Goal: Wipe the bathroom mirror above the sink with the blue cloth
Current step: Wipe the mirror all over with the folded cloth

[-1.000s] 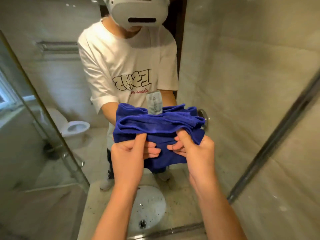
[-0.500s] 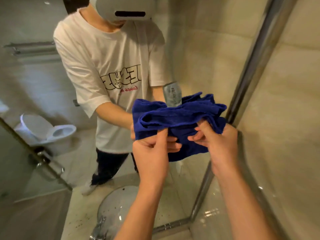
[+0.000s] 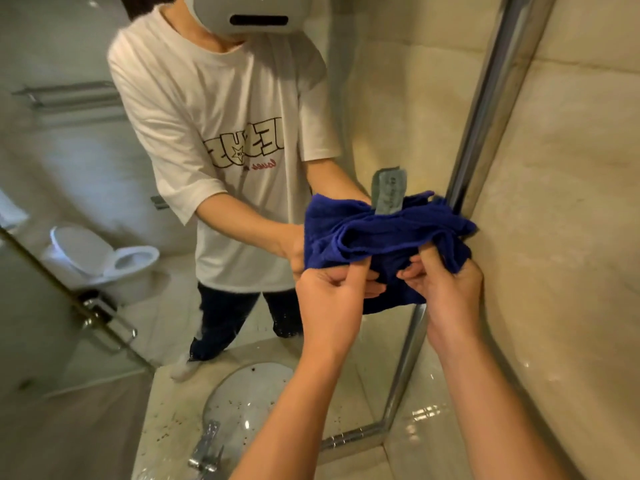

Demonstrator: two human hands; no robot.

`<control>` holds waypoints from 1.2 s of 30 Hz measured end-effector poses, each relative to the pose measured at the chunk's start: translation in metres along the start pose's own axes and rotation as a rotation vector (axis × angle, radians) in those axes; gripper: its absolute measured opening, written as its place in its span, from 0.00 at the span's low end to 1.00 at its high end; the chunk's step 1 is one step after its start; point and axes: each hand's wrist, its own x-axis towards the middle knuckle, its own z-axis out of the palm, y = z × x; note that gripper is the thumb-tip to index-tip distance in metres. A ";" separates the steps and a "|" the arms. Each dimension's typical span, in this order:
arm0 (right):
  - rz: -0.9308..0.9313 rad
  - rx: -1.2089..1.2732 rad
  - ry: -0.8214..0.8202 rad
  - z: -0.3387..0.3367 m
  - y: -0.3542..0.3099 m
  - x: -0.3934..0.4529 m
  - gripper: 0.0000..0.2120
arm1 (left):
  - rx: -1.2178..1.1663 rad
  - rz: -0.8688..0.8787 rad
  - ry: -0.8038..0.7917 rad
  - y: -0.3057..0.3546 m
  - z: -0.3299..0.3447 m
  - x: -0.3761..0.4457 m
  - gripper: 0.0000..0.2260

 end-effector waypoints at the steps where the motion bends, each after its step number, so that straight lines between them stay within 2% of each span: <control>1: 0.004 -0.010 -0.005 -0.001 0.003 -0.002 0.10 | 0.004 -0.017 0.000 -0.005 -0.002 -0.001 0.15; 9: 0.002 -0.016 -0.010 -0.003 0.004 -0.007 0.10 | 0.004 -0.097 -0.043 -0.002 -0.009 -0.006 0.14; 15: 0.052 0.078 0.025 0.012 0.018 -0.025 0.10 | -0.030 -0.134 0.015 -0.006 -0.026 -0.009 0.14; 18: 0.088 0.072 0.010 0.024 0.033 -0.043 0.13 | -0.030 -0.156 0.030 -0.015 -0.052 -0.008 0.15; 22: 0.107 0.064 0.035 0.053 0.044 -0.070 0.12 | -0.008 -0.167 0.057 -0.016 -0.089 -0.009 0.13; 29: 0.107 0.026 0.013 0.118 0.064 -0.132 0.14 | -0.101 -0.159 0.125 -0.009 -0.184 -0.007 0.12; 36: 0.156 0.035 0.020 0.186 0.080 -0.193 0.07 | -0.172 -0.150 0.146 -0.009 -0.279 -0.003 0.15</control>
